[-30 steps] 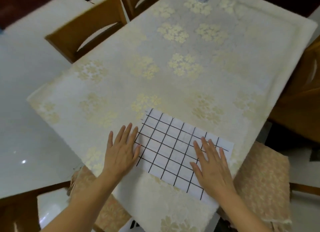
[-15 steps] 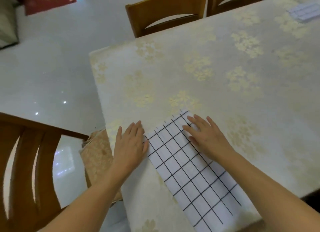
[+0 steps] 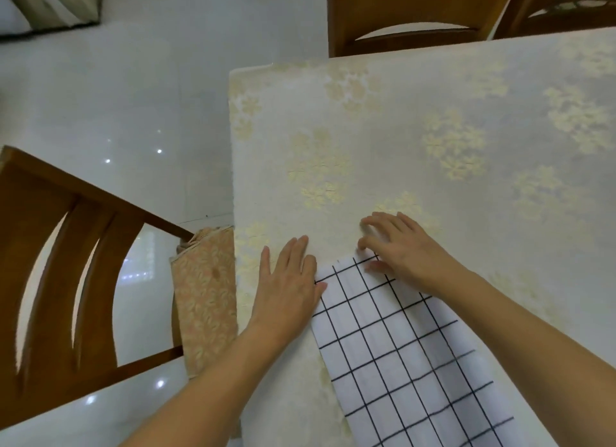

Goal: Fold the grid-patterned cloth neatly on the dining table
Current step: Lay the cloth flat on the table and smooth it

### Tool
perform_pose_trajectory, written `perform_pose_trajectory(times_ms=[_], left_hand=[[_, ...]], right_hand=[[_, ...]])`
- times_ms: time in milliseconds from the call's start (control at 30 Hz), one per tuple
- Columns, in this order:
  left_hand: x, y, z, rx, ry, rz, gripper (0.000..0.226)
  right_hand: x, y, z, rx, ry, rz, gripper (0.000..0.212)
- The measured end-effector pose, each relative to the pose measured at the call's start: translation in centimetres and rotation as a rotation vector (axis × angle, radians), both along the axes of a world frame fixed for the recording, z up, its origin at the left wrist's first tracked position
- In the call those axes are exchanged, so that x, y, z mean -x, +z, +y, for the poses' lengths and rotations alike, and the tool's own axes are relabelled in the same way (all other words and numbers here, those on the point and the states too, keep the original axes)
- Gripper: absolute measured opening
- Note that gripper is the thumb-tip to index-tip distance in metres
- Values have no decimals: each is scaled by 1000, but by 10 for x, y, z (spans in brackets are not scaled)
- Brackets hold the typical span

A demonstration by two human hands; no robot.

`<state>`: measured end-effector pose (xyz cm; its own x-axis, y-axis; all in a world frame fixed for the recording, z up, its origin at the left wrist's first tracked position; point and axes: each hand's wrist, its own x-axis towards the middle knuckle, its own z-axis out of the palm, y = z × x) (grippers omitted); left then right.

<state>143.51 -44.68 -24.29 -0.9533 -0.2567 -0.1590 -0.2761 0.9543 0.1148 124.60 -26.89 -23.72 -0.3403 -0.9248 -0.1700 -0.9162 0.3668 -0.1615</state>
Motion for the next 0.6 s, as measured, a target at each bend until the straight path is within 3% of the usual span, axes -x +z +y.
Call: perform_pose_trajectory(times_ms=[267, 433, 600], left_hand=[[0, 0, 4, 12, -87, 151, 16], [-4, 11, -2, -12, -113, 211, 15], [4, 10, -10, -117, -85, 156, 40]], right_hand=[[11, 9, -20, -102, 47, -126, 36], [12, 13, -28, -129, 87, -161, 21], [5, 20, -28, 67, 83, -180, 12]])
